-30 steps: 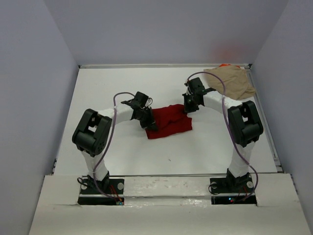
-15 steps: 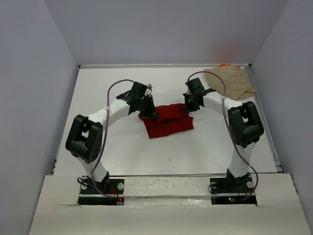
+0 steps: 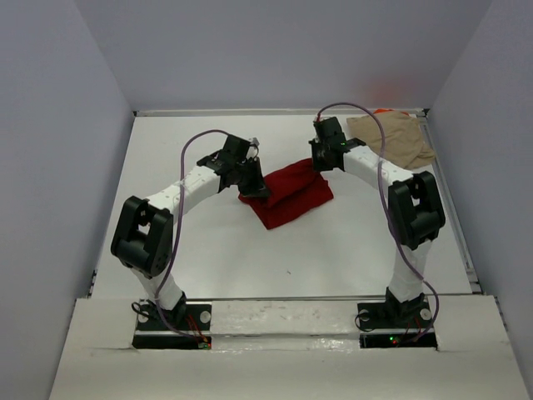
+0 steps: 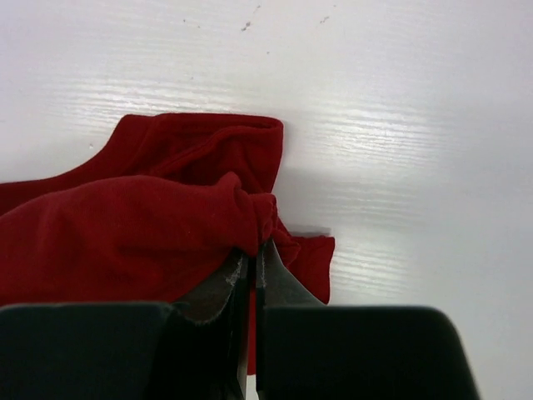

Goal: Fold and stack the t-shirts
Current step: Fold the tshirt

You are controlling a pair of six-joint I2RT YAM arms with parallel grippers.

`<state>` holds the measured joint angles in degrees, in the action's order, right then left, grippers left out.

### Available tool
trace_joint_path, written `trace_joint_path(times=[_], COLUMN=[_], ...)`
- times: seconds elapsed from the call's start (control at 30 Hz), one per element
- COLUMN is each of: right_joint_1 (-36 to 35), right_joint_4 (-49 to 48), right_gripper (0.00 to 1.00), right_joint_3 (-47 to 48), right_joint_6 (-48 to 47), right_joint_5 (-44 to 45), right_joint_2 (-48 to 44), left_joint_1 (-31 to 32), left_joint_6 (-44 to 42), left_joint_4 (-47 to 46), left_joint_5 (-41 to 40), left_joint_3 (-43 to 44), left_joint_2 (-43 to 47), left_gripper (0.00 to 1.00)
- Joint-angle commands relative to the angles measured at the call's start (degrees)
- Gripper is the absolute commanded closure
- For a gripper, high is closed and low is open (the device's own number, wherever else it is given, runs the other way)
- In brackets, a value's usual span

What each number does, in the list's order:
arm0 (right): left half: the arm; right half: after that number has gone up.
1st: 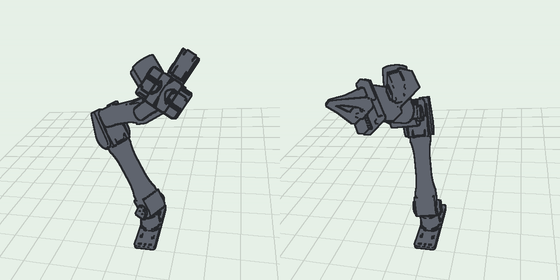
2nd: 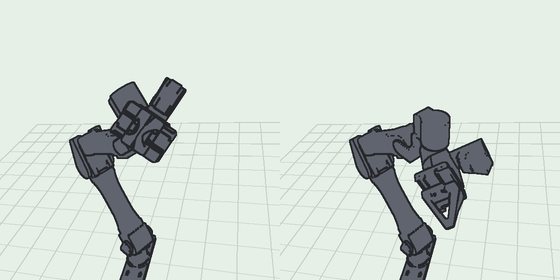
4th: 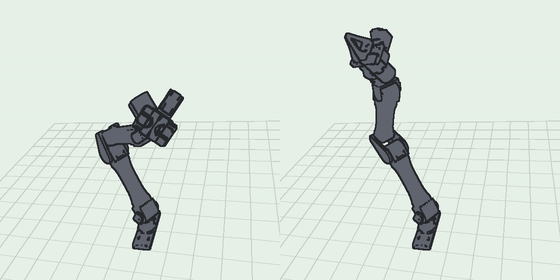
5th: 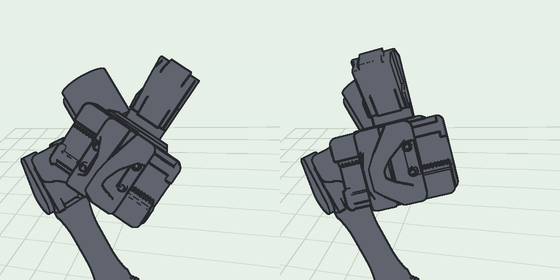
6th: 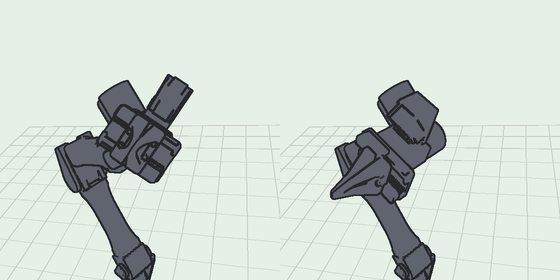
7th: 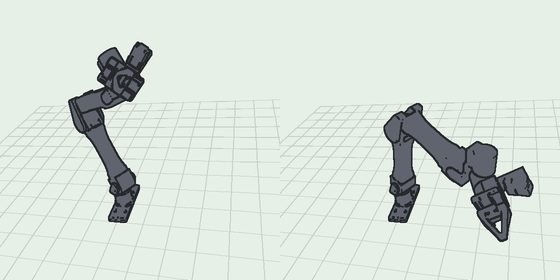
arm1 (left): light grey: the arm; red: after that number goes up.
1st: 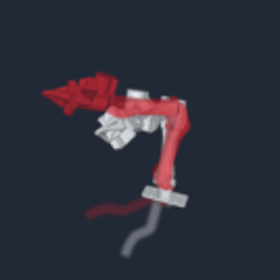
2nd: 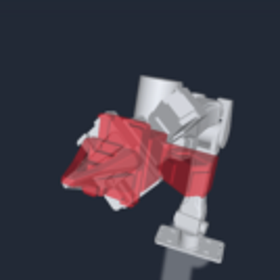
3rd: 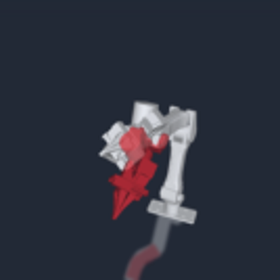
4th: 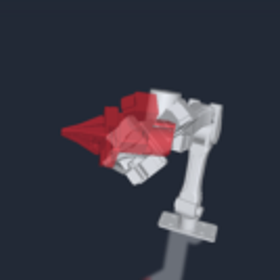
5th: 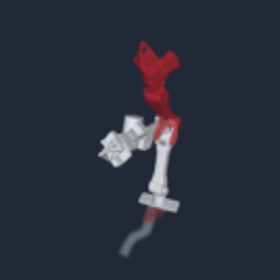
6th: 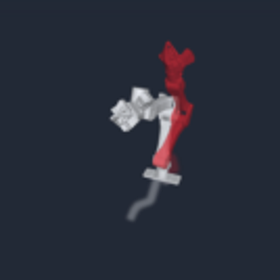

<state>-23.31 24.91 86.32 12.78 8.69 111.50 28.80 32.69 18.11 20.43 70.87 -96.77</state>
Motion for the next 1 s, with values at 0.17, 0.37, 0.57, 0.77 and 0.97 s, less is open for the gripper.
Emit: trace_joint_path(times=[0.17,0.37,0.57,0.77,0.97], right_joint_1=[-0.07,-0.07,-0.60,-0.60,-0.60], right_joint_4=[-0.39,1.46,2.43,2.34,2.69], right_gripper=[1.00,1.00,0.68,0.29,0.30], right_joint_3=[6.84,5.87,4.12,5.69,7.63], right_joint_6=[-2.23,-1.26,-1.61,-2.75,-3.81], right_joint_5=[-1.30,-4.82,-2.45,0.27,0.10], right_joint_2=[3.55,3.37,3.02,2.93,1.97], left_joint_1=[-1.29,-1.37,-1.37,-1.20,-0.32], left_joint_6=[-1.22,-1.49,-1.57,-2.01,-3.86], left_joint_4=[1.32,1.40,0.88,0.61,4.20], left_joint_5=[-0.30,0.40,2.77,3.75,-2.40], left_joint_3=[2.43,2.52,2.52,3.04,7.08], left_joint_2=[0.35,-0.26,-1.40,-2.90,-2.55], left_gripper=[1.00,1.00,1.00,1.00,0.66])
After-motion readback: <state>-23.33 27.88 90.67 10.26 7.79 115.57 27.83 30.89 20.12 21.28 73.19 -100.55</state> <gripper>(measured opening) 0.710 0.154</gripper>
